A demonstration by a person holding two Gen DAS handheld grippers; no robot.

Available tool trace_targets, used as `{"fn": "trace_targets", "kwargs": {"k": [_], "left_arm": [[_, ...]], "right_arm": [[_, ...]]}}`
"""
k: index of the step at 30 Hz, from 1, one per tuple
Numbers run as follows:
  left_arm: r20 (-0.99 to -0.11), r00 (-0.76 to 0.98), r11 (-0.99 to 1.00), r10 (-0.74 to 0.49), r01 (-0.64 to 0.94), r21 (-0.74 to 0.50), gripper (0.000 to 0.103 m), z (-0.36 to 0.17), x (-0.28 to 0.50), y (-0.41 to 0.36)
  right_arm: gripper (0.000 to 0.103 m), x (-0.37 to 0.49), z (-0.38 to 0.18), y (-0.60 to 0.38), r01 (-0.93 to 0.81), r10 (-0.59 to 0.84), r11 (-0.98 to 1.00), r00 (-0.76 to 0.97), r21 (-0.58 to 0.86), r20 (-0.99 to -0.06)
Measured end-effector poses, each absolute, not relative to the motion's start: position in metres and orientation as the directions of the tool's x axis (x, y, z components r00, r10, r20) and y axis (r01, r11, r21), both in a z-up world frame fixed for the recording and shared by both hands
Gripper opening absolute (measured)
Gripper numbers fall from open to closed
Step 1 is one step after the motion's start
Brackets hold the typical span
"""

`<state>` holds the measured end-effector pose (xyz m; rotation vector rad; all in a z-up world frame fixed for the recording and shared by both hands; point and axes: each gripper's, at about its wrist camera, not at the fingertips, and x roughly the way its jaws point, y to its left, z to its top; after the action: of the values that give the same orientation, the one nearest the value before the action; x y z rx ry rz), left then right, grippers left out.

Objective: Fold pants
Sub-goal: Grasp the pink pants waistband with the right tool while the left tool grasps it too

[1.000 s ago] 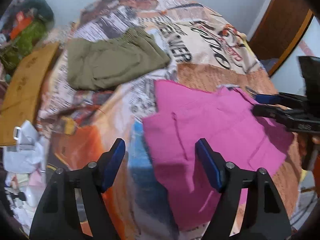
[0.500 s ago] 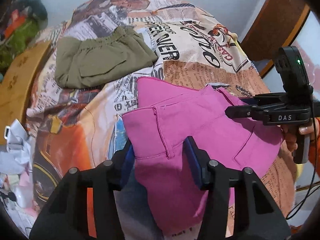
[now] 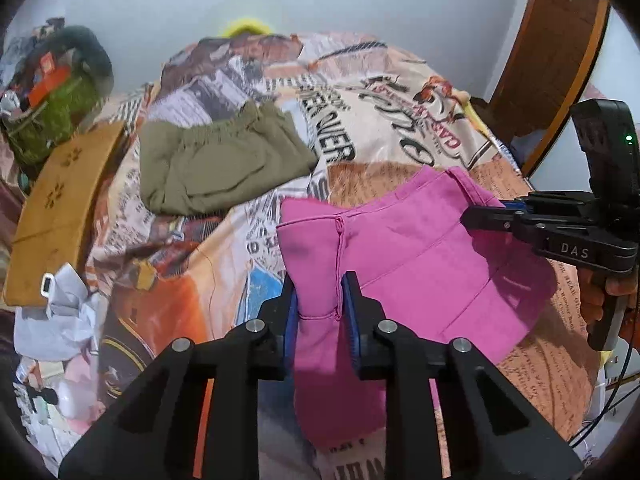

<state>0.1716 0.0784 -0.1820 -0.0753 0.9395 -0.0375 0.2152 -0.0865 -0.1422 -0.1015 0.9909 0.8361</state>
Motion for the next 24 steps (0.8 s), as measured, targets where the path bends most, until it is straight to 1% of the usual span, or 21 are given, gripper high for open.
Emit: {"fn": "trace_targets", "kwargs": {"k": [5, 13, 18, 24], "left_arm": [[-0.782, 0.618, 0.996, -0.078, 0.021, -0.082, 0.021, -0.161, 0.172, 0.071], [-0.762, 0.634, 0.991, -0.131, 0.105, -0.082, 0.021, -0.136, 0.192, 0.046], [-0.79, 0.592, 0.986, -0.16, 0.14, -0.095, 0.021, -0.148, 0.214, 0.035], [-0.847, 0.509, 0.987, -0.154, 0.124, -0.104, 0.021, -0.181, 0.242, 0.032]], "right_arm": [[0.01, 0.203, -0.117, -0.102, -0.654, 0.611, 0.698, 0.331, 0.292, -0.719], [0.01, 0.19, -0.106, -0.133, -0.604, 0.614, 0.736, 0.401, 0.308, -0.68], [0.01, 0.195, -0.117, -0.153, -0.534, 0.606, 0.763, 0.396, 0.363, -0.69], [0.01, 0.204, -0.145, -0.157, -0.486, 0.582, 0.784, 0.362, 0.385, -0.728]]}}
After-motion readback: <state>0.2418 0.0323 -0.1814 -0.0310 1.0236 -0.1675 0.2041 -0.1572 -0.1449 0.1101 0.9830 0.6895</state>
